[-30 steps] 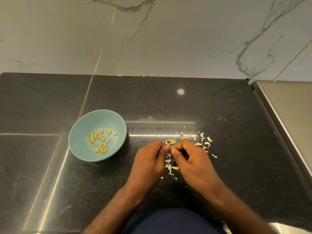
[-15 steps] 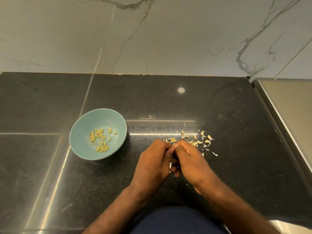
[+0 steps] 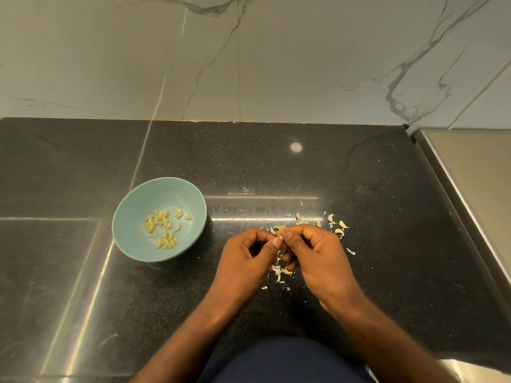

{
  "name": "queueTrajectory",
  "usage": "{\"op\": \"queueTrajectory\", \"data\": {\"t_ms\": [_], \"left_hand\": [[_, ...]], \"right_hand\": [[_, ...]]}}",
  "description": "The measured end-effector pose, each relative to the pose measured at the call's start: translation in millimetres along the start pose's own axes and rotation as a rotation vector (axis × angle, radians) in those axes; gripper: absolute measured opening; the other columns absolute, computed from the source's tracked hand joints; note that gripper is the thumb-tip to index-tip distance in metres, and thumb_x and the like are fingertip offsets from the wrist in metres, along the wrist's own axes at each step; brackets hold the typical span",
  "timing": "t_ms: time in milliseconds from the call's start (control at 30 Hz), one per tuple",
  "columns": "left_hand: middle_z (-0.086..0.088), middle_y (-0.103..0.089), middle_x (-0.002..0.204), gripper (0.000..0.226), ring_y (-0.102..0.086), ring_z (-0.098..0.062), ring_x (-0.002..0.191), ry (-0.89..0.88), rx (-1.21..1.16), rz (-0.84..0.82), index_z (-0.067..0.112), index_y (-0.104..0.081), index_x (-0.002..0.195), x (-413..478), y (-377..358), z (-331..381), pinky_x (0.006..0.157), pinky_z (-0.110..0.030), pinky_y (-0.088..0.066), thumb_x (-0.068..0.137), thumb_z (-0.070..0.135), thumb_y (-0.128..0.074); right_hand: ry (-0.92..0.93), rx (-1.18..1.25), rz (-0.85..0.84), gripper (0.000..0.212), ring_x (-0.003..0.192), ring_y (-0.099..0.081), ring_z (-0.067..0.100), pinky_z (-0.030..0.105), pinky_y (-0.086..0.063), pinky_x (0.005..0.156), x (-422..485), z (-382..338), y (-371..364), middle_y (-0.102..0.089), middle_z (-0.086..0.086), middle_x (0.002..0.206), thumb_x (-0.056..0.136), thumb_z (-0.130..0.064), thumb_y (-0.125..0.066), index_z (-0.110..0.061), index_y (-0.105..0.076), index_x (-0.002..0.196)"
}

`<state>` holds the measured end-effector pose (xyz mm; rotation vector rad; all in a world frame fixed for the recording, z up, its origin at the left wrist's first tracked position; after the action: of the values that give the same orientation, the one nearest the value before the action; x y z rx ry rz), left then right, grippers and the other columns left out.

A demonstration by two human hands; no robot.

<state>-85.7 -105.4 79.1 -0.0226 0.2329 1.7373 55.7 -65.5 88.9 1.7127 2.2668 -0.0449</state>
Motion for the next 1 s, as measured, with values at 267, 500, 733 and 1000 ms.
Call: {"op": "queueTrajectory", "data": {"t_ms": [267,500,733,1000], "left_hand": [[0.008,-0.061,0.065,0.013,-0.057,-0.007,0.06,0.014,0.096,-0.035,0.02,-0.061,0.091,-1,-2,0,0.056,-0.024,-0.049,0.101,0.022,-0.053],[0.002,-0.065,0.074,0.022,-0.062,-0.01,0.064,0.063,0.008,0.0,0.013,-0.064,0.095,2,1,0,0.056,-0.02,-0.049,0.104,0.021,-0.046],[0.001,-0.073,0.078,0.014,-0.068,-0.008,0.067,0.03,-0.042,-0.026,0.011,-0.071,0.096,1,5,3,0.061,-0.019,-0.054,0.094,0.023,-0.065],[-0.009,-0.072,0.08,0.013,-0.066,-0.012,0.07,0.0,-0.06,-0.109,0.004,-0.071,0.096,4,11,-1,0.064,-0.022,-0.055,0.096,0.01,-0.06]], "right_hand": [[-0.004,0.051,-0.078,0.019,0.078,-0.07,0.011,0.025,-0.055,0.068,1,3,-2,-0.076,-0.001,0.089,0.094,-0.005,-0.065,-0.017,-0.074,0.105],[-0.033,0.1,-0.031,0.021,0.076,-0.069,0.018,0.03,-0.057,0.069,0,5,2,-0.073,0.005,0.086,0.09,-0.004,-0.069,-0.016,-0.07,0.107],[0.07,-0.07,-0.018,0.016,0.081,-0.071,0.011,0.026,-0.059,0.073,-3,-3,5,-0.074,-0.001,0.087,0.088,-0.007,-0.073,-0.02,-0.072,0.098],[-0.042,0.154,-0.082,0.02,0.071,-0.068,0.017,0.028,-0.054,0.062,-2,2,6,-0.074,0.01,0.086,0.083,-0.003,-0.076,-0.011,-0.071,0.101]]}}
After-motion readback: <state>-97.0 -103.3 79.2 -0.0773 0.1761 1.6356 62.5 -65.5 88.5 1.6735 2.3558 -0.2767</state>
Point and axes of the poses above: each hand's wrist, its own x-axis towards the middle knuckle, its own y-axis out of the back of the hand, z = x × y, the point moved 1 cm from there along x, towards the middle knuckle
